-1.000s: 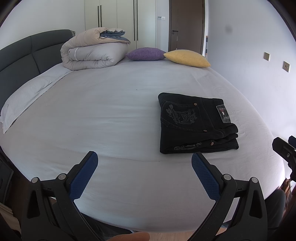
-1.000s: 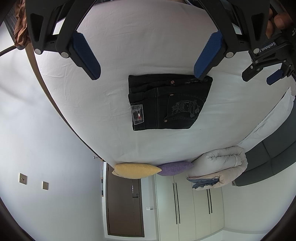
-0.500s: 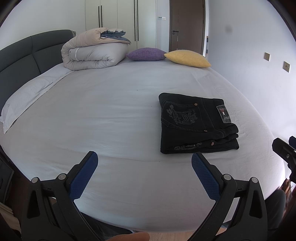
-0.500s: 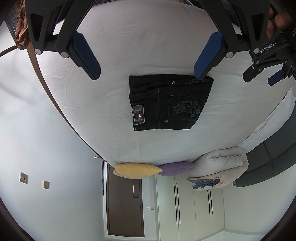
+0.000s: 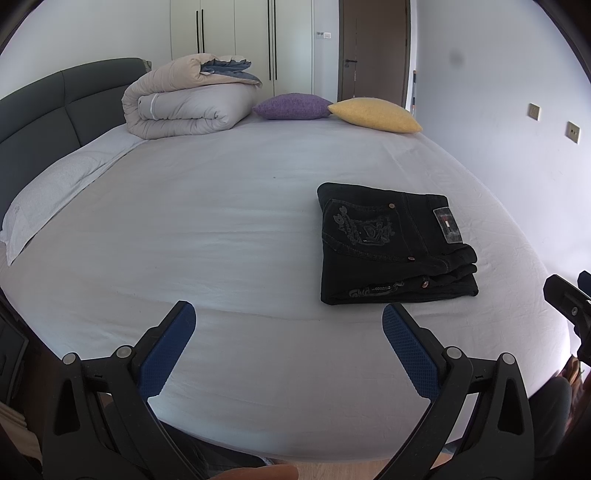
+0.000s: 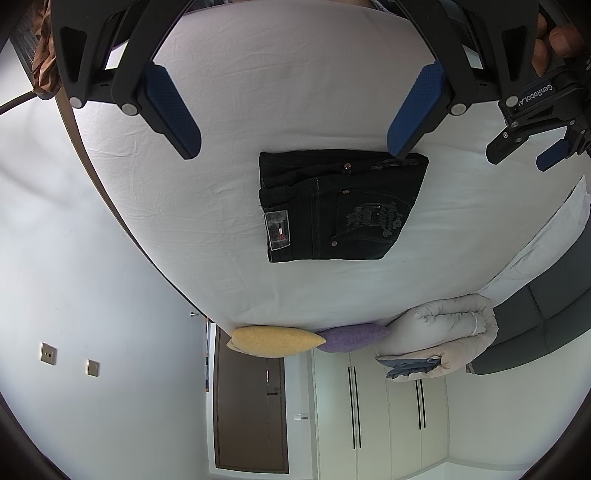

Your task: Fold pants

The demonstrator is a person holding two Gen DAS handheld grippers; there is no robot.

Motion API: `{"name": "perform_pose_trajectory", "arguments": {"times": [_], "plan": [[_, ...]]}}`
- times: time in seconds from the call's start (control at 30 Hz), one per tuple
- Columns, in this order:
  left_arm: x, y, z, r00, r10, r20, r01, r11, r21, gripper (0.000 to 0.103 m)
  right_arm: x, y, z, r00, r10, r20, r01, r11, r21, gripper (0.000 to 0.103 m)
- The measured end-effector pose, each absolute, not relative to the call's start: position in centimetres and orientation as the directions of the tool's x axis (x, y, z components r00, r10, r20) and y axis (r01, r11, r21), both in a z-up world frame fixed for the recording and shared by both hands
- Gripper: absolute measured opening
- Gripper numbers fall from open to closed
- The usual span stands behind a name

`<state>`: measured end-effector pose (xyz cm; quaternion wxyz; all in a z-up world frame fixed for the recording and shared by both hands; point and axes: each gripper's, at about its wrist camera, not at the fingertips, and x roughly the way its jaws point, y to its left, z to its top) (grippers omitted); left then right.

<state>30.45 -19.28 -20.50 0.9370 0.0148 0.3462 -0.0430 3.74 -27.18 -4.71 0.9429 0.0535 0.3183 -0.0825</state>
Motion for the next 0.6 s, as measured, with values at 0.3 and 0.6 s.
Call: {"name": "perform_pose_trajectory", "arguments": {"times": [0.3, 0.6], "plan": [[30.38, -19.20, -20.49, 0.756, -0.069, -0.651, 0.088, 0.996, -0.004, 0.103, 3.81, -27.11, -4.68, 0.782, -0.125, -0.611, 0.189, 0.981, 0.042, 0.103], [30.40, -19.17, -20.53, 0.753, -0.071, -0.654, 0.088, 0.996, -0.007, 0.103, 3.92, -27.09, -4.68, 0.780, -0.123, -0.614, 0.184, 0.982, 0.038, 0.103]]}}
